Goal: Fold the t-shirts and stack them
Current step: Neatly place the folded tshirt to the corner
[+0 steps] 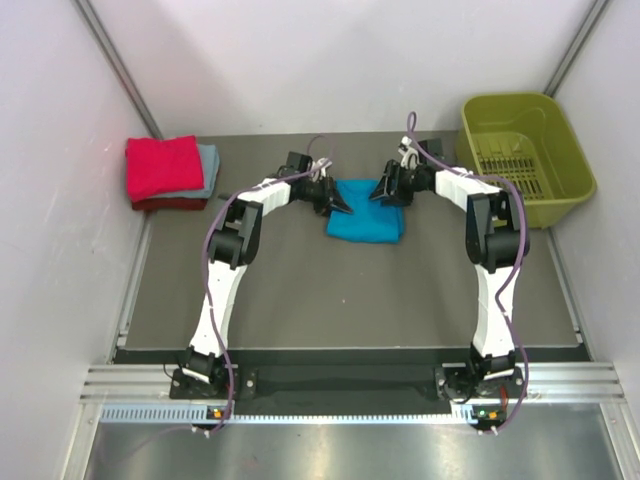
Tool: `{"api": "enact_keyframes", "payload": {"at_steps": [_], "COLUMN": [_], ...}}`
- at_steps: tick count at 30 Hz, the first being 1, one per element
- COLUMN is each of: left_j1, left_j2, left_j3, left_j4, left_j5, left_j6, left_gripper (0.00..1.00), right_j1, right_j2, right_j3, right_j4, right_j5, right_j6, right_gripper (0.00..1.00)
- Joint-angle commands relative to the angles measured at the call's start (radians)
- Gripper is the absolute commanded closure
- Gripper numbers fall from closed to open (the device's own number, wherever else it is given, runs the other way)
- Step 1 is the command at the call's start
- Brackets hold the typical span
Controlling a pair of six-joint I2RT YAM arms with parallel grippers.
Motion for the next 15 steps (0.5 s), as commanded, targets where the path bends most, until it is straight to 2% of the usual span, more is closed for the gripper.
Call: {"api": "enact_keyframes", "payload": {"at_steps": [1, 2, 4, 9, 15], "left_j1": [0.000, 0.001, 0.008, 0.057, 0.155], "left_j2": [0.041, 0.038, 0.030, -0.088, -0.269], "left_j3": [-0.009, -0.012, -0.014, -0.012, 0.000], "left_j4": [0.001, 0.003, 0.003, -0.109, -0.264], "left_j5": [-0.087, -0.088, -0.085, -0.119, -0.168], "left_j6": [0.024, 0.023, 0.032, 0.108, 0.301], "left_gripper": [0.90, 0.95, 1.00, 1.00, 1.00], "right_j1": [0.023, 0.026, 0.031, 0.025, -0.030], "right_j2": [-0.001, -0.001, -0.002, -0.050, -0.152], "right_j3": [-0.009, -0.010, -0.009, 0.030, 0.050], "right_j4": [0.025, 0.026, 0.030, 0.025, 0.031], "right_j5": [0.004, 0.004, 0.002, -0.002, 0.016], "right_j6": [-0.018, -0.016, -0.018, -0.021, -0.027], "right_gripper": [0.45, 0.45, 0.45, 0.45, 0.42]}}
